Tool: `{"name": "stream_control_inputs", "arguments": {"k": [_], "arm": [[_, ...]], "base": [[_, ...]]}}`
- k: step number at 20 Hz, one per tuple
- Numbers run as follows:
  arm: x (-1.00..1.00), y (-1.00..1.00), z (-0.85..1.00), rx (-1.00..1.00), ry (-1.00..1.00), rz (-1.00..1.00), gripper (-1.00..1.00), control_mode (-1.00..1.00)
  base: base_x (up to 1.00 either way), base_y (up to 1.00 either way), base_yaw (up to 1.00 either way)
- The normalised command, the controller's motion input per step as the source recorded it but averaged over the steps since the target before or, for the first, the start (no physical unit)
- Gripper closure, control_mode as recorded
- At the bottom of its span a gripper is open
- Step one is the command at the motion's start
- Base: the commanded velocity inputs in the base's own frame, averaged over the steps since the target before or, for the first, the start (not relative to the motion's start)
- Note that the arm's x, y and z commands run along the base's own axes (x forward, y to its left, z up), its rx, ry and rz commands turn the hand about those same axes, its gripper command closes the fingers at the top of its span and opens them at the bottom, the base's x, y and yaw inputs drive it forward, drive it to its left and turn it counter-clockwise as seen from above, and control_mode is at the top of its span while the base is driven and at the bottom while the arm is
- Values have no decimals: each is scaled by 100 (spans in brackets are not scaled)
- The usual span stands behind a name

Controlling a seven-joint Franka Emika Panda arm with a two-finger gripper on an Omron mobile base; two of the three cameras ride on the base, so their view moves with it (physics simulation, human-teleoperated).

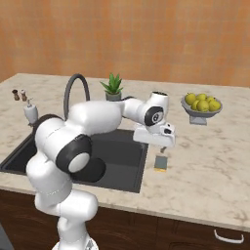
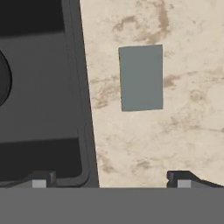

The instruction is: Pick the pan and sponge and place them into the sink. Then turn on the water.

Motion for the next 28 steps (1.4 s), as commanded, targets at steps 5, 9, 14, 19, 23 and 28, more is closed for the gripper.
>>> {"name": "stream_control_inputs", "arguments": {"k": [5, 9, 14, 19, 23, 28], "arm": [[36, -13, -34, 5, 1, 1, -100, -100], [31, -16, -38, 0, 2, 1, -100, -100], [24, -13, -50, 0, 1, 1, -100, -100], [5, -3, -50, 0, 0, 3, -100, -100], [0, 0, -47, 0, 0, 4, -100, -100], [0, 0, -46, 0, 0, 5, -100, -100]], "base": [[0, 0, 0], [0, 0, 0], [0, 0, 0], [0, 0, 0], [0, 0, 0], [0, 0, 0]]}}
